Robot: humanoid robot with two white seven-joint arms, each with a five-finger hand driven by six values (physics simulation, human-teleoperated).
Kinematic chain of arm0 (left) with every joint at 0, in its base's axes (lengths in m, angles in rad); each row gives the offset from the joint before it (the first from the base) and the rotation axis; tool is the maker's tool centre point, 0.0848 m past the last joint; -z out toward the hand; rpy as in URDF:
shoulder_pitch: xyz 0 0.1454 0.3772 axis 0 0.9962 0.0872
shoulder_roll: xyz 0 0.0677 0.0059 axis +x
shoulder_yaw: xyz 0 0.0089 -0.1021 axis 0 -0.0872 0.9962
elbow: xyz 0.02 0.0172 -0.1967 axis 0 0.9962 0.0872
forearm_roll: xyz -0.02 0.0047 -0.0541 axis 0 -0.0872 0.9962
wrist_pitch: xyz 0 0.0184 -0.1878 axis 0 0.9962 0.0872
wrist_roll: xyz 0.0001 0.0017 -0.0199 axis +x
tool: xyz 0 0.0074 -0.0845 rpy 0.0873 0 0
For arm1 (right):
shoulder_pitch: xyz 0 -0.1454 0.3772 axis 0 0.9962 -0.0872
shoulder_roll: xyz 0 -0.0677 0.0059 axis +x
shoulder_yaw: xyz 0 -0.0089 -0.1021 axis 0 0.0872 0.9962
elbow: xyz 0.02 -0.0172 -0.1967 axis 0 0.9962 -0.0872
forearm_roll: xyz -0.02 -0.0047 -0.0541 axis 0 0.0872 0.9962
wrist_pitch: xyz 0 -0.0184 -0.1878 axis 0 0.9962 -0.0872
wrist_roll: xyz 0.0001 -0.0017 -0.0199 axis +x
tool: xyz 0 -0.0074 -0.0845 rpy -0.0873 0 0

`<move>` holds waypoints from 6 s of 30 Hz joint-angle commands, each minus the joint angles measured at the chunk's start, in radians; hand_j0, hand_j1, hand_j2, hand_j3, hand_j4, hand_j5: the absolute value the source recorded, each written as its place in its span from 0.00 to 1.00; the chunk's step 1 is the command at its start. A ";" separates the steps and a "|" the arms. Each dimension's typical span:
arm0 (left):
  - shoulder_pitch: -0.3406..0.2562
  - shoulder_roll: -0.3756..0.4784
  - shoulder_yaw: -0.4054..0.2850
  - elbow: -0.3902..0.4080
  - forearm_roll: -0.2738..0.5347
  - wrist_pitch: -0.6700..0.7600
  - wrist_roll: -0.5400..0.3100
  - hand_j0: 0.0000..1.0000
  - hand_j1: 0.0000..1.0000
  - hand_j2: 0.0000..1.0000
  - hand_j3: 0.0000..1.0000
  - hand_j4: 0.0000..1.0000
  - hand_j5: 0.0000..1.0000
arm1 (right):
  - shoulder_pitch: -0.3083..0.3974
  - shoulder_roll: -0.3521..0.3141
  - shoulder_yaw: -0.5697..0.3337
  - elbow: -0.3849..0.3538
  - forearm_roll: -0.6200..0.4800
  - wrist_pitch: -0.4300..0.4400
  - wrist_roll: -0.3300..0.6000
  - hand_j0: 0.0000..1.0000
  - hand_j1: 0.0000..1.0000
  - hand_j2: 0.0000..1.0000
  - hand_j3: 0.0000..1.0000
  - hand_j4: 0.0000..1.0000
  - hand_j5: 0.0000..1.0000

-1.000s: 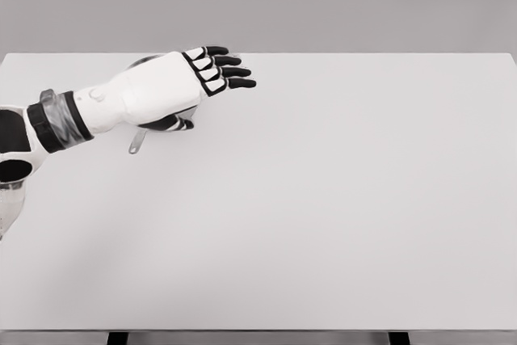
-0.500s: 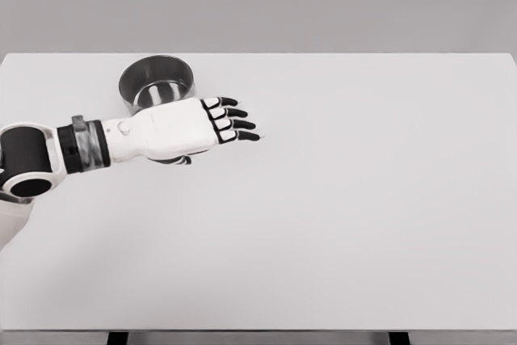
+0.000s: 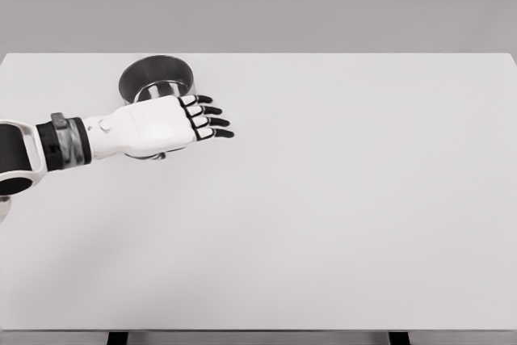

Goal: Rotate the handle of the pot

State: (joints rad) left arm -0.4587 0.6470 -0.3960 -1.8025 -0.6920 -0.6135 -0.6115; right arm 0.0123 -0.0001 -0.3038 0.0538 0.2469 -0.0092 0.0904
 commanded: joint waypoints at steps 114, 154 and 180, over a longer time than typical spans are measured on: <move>0.144 0.361 -0.063 0.002 1.092 0.649 0.001 1.00 1.00 1.00 1.00 1.00 1.00 | 0.000 0.000 0.000 0.000 0.000 0.000 0.000 1.00 1.00 1.00 1.00 1.00 1.00; 0.149 0.416 -0.049 0.064 0.968 0.873 0.001 1.00 1.00 1.00 1.00 1.00 1.00 | 0.000 0.000 0.000 0.000 0.000 0.000 0.000 1.00 1.00 1.00 1.00 1.00 1.00; 0.129 0.408 -0.014 0.201 0.890 0.873 0.001 1.00 1.00 1.00 1.00 1.00 1.00 | 0.000 0.000 0.000 0.001 0.000 0.000 0.000 1.00 1.00 1.00 1.00 1.00 1.00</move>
State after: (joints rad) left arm -0.3329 1.0551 -0.4127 -1.6093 0.1973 0.2601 -0.6110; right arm 0.0123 -0.0001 -0.3038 0.0539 0.2469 -0.0092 0.0903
